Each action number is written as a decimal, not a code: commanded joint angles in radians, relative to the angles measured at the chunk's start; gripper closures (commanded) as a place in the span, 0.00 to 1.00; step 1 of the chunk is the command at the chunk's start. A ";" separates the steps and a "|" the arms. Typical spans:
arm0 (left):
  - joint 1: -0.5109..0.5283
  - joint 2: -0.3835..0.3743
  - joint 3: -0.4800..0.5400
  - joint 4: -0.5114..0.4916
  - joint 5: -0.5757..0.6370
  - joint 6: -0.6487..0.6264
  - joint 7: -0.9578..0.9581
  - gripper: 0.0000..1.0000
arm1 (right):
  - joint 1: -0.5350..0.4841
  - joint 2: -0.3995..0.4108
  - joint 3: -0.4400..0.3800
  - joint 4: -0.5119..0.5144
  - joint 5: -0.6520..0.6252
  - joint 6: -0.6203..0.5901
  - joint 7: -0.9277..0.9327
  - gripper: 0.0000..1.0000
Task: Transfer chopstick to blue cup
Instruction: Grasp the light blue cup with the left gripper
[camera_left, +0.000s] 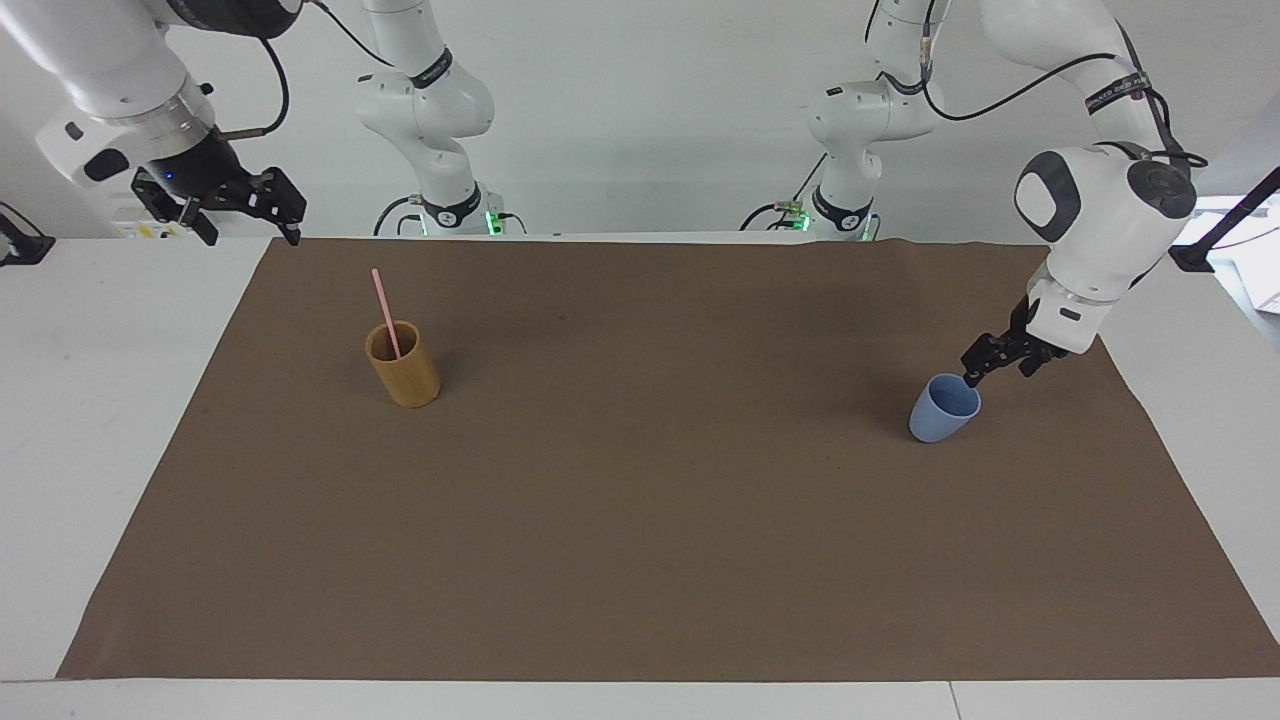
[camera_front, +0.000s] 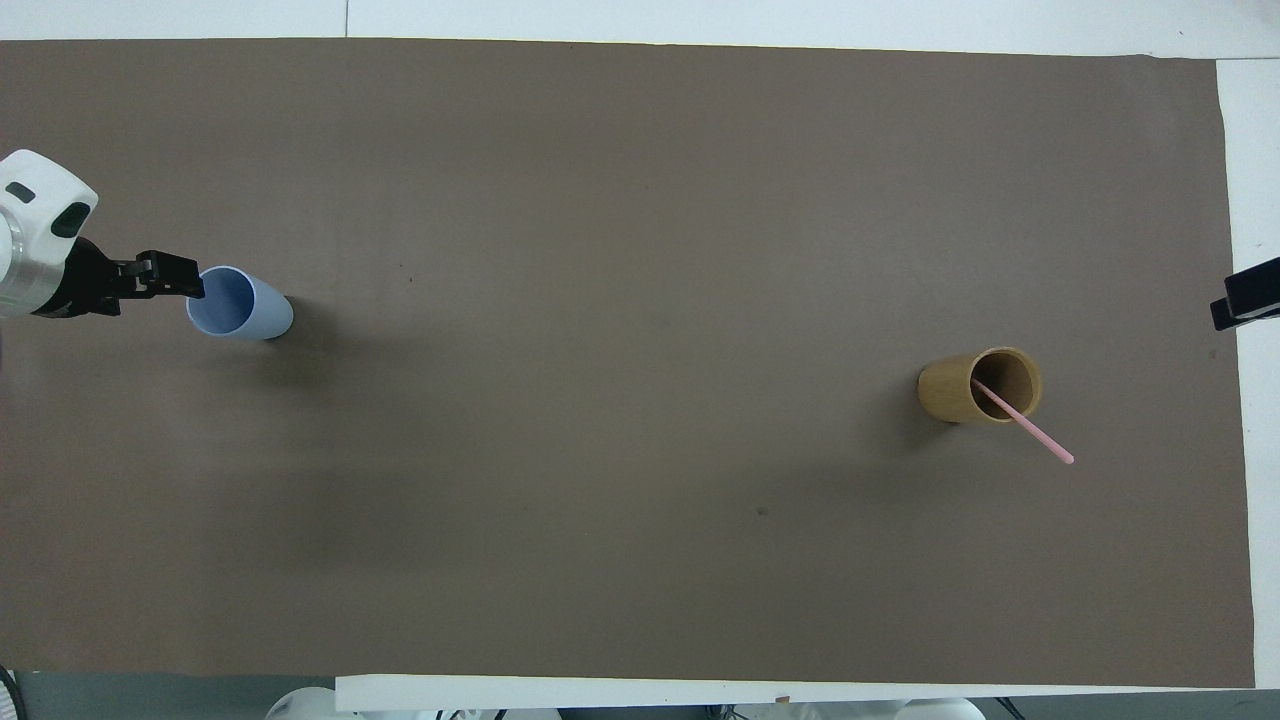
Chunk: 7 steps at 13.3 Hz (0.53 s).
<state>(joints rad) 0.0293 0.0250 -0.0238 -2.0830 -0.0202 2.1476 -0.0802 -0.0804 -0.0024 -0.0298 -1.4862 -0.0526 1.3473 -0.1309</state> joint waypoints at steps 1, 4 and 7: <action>0.006 0.018 -0.004 -0.026 0.009 0.044 0.000 0.36 | -0.004 -0.011 0.004 -0.016 -0.004 0.000 0.002 0.00; 0.000 0.039 -0.005 -0.048 0.009 0.063 -0.061 1.00 | -0.001 -0.013 0.004 -0.016 -0.006 0.000 0.001 0.00; -0.006 0.044 -0.007 -0.039 0.008 0.072 -0.076 1.00 | 0.001 -0.013 0.005 -0.017 -0.004 -0.005 0.002 0.00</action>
<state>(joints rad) 0.0288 0.0778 -0.0306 -2.1078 -0.0233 2.1940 -0.1285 -0.0799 -0.0024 -0.0287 -1.4872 -0.0526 1.3461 -0.1309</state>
